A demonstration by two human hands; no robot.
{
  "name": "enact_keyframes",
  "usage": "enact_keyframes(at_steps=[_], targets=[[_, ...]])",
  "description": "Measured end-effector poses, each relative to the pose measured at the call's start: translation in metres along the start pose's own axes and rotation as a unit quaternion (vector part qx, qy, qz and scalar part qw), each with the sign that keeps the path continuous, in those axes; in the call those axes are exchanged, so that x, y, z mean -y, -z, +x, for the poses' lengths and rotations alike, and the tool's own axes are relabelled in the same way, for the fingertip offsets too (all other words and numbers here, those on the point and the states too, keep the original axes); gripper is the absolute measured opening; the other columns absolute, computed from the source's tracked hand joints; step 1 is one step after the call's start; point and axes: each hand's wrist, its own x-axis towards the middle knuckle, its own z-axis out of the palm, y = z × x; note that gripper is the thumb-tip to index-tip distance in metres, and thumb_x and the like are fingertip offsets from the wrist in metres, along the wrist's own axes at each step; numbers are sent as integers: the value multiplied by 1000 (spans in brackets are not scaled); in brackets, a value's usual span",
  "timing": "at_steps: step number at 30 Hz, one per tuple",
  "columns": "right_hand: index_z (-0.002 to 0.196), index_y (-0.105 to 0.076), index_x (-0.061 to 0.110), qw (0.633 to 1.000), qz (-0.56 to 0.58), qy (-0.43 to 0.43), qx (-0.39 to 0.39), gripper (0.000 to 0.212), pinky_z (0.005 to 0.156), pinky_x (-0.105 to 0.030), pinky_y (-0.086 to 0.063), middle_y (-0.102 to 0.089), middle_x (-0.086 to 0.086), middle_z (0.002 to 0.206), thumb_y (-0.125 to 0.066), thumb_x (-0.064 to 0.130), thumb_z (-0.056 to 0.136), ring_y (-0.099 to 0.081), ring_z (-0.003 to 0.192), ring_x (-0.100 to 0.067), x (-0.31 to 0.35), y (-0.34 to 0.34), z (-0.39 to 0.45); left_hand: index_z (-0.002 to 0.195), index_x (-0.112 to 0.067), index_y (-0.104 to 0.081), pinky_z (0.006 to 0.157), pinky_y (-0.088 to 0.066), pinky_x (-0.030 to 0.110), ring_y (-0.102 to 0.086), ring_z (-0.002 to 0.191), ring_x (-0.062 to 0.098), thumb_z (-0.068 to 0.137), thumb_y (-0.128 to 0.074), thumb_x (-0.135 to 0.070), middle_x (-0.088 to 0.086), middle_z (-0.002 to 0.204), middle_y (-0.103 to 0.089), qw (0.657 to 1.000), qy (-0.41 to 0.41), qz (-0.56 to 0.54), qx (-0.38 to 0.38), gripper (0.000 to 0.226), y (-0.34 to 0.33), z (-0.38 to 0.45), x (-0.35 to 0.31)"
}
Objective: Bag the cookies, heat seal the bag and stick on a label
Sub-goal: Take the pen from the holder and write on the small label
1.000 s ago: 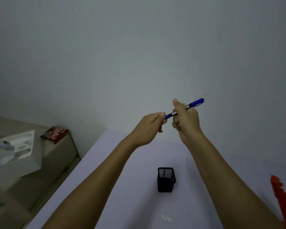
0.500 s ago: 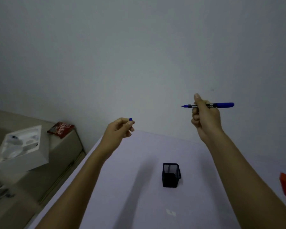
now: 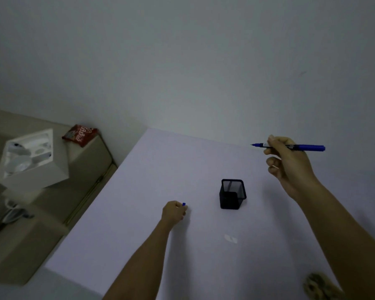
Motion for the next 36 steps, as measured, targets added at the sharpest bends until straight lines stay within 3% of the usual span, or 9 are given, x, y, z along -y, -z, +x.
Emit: enact_keyframes(at_steps=[9, 11, 13, 16, 20, 23, 27, 31, 36], targets=[[93, -62, 16, 999, -29, -31, 7, 10, 46, -20, -43, -63, -3, 76, -61, 26, 92, -52, 52, -10, -24, 10, 6, 71, -15, -55, 74, -54, 33, -58, 62, 18, 90, -64, -20, 5, 72, -64, 998, -4, 63, 8, 22, -2, 19, -2], [89, -62, 18, 999, -26, -30, 15, 7, 46, -20, -44, -63, -3, 76, -60, 24, 92, -55, 50, -10, -27, 9, 8, 90, -11, -59, 81, -56, 39, -63, 71, 24, 86, -70, -24, 13, 85, -69, 998, -12, 55, 5, 17, -4, 24, -2], [90, -63, 18, 999, -33, -13, 14, 7, 48, -22, -47, -64, -4, 78, -58, 22, 93, -58, 52, -11, -30, 9, 10, 115, -11, -52, 86, -55, 41, -67, 87, 30, 84, -71, -32, 18, 101, -68, 997, -21, 70, 11, 42, -5, 25, -5], [110, -64, 19, 992, -110, 59, 13, 19, 54, -24, -54, -68, -3, 88, -49, 24, 98, -64, 67, -12, -49, 13, 7, 130, -13, -41, 86, -53, 39, -64, 97, 33, 88, -65, -33, 17, 108, -64, 994, -69, 90, 6, 53, -8, 14, -15], [109, -60, 16, 918, -328, 218, 43, 24, 72, -11, -50, -64, 8, 90, -46, 32, 99, -62, 76, -1, -126, 28, -22, 133, -14, -41, 74, -44, 29, -57, 85, 21, 93, -59, -28, 4, 96, -59, 986, -136, 86, -36, 46, -13, -1, -23], [108, -59, 10, 870, -439, 196, 110, 32, 89, -10, -43, -65, -4, 100, -49, 37, 95, -57, 89, -4, -199, 54, -39, 131, -16, -45, 67, -46, 25, -59, 81, 18, 94, -58, -28, 3, 98, -60, 982, -164, 61, -65, 41, -17, -10, -19], [107, -54, 16, 864, -445, 123, 203, 19, 88, -24, -50, -66, -16, 93, -43, 31, 100, -55, 85, -5, -266, 77, -52, 129, -17, -47, 59, -43, 16, -58, 78, 16, 95, -57, -26, 2, 97, -59, 982, -163, 42, -81, 37, -20, -18, -9], [133, -48, 10, 782, -581, 100, 202, 43, 113, -38, -24, -41, -15, 146, -55, 9, 90, -37, 137, -31, -304, 88, -61, 128, -17, -47, 60, -42, 15, -58, 79, 15, 95, -56, -24, 2, 99, -60, 985, -148, 44, -74, 36, -28, -23, 5], [102, -48, 12, 750, -592, 183, 233, 41, 108, -55, -29, -61, -25, 121, -73, -3, 74, -54, 121, -42, -322, 92, -64, 128, -16, -49, 64, -43, 15, -59, 87, 16, 95, -55, -25, 1, 101, -60, 987, -140, 50, -60, 34, -42, -28, 15]])
